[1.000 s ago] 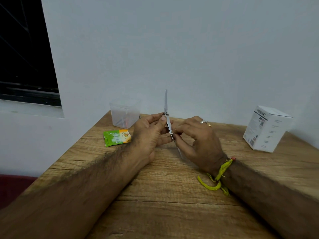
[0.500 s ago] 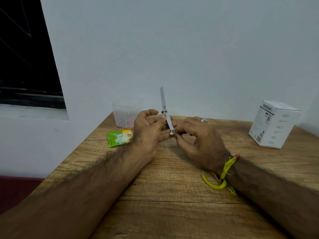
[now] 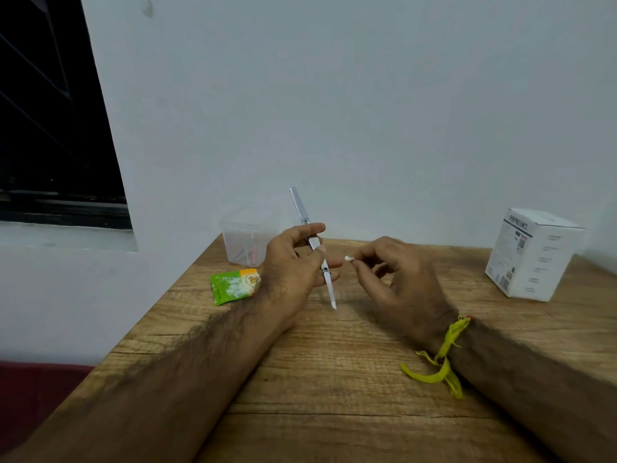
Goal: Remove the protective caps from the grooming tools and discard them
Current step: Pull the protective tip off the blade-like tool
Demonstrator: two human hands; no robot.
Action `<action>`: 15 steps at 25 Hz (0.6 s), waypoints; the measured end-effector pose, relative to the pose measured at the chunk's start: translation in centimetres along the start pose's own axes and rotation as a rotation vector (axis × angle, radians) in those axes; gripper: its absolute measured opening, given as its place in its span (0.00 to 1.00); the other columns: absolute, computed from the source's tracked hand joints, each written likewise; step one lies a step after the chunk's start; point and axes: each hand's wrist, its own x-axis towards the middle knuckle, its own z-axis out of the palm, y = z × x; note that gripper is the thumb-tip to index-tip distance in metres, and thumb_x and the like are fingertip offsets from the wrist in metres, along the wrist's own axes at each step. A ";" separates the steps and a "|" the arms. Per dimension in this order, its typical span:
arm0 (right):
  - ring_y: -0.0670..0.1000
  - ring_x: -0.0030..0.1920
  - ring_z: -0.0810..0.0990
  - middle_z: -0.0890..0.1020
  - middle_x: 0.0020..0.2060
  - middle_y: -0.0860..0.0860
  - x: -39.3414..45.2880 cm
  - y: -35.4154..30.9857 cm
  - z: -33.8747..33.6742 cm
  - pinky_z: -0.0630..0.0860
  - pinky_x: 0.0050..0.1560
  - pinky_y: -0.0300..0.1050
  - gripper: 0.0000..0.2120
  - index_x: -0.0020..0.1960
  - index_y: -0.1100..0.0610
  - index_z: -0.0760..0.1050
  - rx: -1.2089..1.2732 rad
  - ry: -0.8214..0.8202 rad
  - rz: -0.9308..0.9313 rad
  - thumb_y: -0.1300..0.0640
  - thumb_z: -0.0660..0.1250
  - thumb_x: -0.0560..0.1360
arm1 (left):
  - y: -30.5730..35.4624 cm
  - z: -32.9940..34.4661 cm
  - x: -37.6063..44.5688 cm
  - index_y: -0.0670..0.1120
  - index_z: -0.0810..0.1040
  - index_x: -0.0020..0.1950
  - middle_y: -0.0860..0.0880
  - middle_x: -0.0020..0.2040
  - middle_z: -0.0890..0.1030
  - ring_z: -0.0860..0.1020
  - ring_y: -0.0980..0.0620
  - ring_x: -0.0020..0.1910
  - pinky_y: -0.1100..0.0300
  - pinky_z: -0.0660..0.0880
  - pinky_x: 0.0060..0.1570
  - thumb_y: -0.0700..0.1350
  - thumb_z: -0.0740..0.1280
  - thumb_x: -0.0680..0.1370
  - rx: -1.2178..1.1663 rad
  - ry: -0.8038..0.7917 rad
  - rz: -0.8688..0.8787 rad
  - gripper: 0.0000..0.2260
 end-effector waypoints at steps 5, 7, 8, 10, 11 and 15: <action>0.48 0.42 0.80 0.83 0.41 0.49 -0.2 0.5 0.4 0.78 0.41 0.50 0.04 0.49 0.56 0.83 -0.141 -0.102 -0.112 0.62 0.71 0.75 | -0.2 -0.2 0.1 0.46 0.78 0.66 0.44 0.63 0.75 0.85 0.52 0.40 0.55 0.83 0.42 0.29 0.64 0.79 0.008 -0.044 -0.021 0.19; 0.49 0.43 0.80 0.83 0.42 0.48 -0.2 0.6 0.5 0.78 0.42 0.51 0.05 0.49 0.56 0.83 -0.192 -0.121 -0.143 0.60 0.70 0.75 | -0.6 -0.1 0.1 0.47 0.79 0.66 0.44 0.62 0.77 0.83 0.52 0.44 0.55 0.83 0.42 0.29 0.65 0.79 0.006 -0.052 -0.016 0.20; 0.50 0.44 0.80 0.83 0.43 0.47 -0.2 0.5 0.7 0.78 0.43 0.51 0.05 0.50 0.55 0.83 -0.214 -0.141 -0.155 0.58 0.68 0.76 | -0.7 0.0 0.1 0.47 0.79 0.66 0.44 0.61 0.78 0.83 0.52 0.45 0.56 0.83 0.41 0.29 0.65 0.78 0.011 -0.053 -0.006 0.20; 0.52 0.45 0.81 0.84 0.44 0.47 -0.1 0.4 1.0 0.78 0.44 0.53 0.07 0.49 0.55 0.82 -0.247 -0.183 -0.173 0.55 0.65 0.77 | -1.0 0.2 0.0 0.47 0.79 0.65 0.45 0.60 0.80 0.82 0.55 0.44 0.59 0.82 0.39 0.29 0.67 0.77 0.021 -0.048 0.014 0.20; 0.53 0.45 0.82 0.83 0.44 0.48 -0.1 0.4 1.1 0.78 0.43 0.54 0.08 0.49 0.55 0.81 -0.259 -0.196 -0.182 0.54 0.65 0.78 | -1.1 0.2 0.0 0.47 0.80 0.65 0.45 0.59 0.80 0.81 0.55 0.44 0.59 0.82 0.39 0.29 0.67 0.77 0.024 -0.040 0.019 0.21; 0.56 0.44 0.81 0.83 0.44 0.49 -0.2 0.6 0.8 0.77 0.41 0.54 0.08 0.49 0.55 0.81 -0.344 -0.220 -0.211 0.54 0.65 0.78 | -1.3 0.2 0.3 0.47 0.80 0.64 0.45 0.58 0.80 0.82 0.54 0.44 0.57 0.82 0.39 0.28 0.67 0.76 -0.004 -0.026 0.021 0.20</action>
